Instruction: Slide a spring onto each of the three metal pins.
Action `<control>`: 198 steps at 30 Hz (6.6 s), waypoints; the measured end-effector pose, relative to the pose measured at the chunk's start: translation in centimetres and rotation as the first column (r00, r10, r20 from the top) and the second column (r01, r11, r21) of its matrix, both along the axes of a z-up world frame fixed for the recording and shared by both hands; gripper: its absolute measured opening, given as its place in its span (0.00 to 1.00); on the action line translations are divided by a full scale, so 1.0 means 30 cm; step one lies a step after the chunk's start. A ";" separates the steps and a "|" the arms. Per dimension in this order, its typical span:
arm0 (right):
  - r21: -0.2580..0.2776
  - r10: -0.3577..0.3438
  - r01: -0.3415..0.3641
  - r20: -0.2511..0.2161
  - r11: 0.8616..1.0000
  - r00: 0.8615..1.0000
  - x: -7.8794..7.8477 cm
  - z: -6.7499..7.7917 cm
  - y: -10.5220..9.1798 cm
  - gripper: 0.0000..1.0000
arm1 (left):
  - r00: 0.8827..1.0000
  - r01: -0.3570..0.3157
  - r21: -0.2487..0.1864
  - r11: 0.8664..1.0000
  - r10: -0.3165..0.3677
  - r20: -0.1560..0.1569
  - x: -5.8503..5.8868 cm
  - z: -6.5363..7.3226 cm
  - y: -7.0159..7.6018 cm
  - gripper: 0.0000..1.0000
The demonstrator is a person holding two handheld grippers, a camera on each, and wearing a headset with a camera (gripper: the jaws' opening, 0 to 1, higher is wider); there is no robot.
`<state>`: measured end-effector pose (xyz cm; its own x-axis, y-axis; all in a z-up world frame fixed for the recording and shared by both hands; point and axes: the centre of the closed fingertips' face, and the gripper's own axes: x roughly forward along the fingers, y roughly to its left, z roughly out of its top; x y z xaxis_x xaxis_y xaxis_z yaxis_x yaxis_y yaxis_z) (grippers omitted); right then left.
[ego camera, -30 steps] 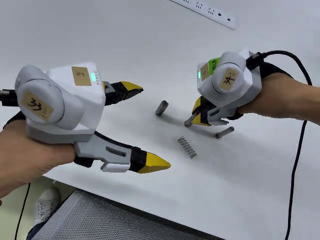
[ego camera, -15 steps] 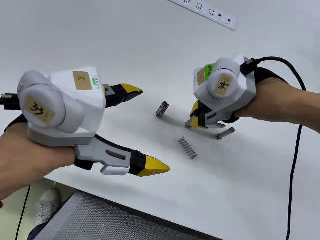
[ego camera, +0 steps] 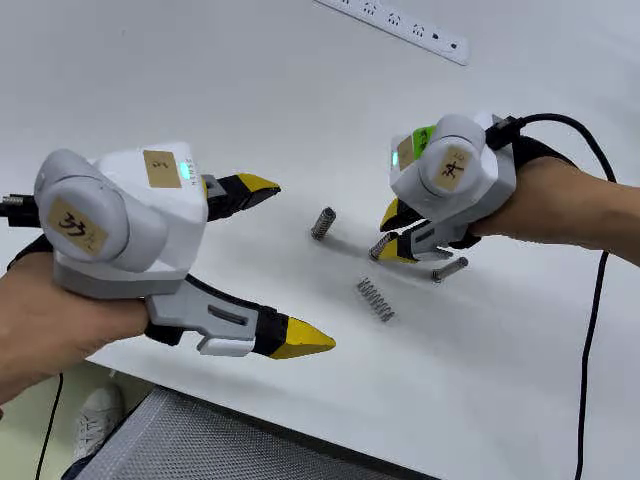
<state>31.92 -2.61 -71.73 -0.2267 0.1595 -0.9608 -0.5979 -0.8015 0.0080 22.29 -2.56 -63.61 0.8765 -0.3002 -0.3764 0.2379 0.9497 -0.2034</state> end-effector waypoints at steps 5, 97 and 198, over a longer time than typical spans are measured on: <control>0.054 -0.051 0.054 -0.060 0.997 0.997 -0.005 0.077 -0.002 0.26 | 1.000 0.006 0.021 1.000 -0.006 -0.009 -0.005 0.002 0.003 0.97; 0.310 -0.513 0.795 -0.631 0.521 0.582 0.175 0.214 -0.710 0.90 | 0.764 0.541 0.336 0.771 -0.284 -0.579 0.206 -0.399 -0.197 0.21; -0.001 -0.389 0.939 -0.910 0.344 0.142 -0.003 0.535 -0.304 0.11 | 0.975 0.222 -0.023 0.975 -0.221 0.018 0.276 0.191 -0.369 0.12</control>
<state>31.82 -11.74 -55.67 -0.1839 0.9641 -0.1915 -0.8349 -0.0504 0.5481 30.56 -13.64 -57.88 0.7927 -0.4964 -0.3538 0.4451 0.8679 -0.2204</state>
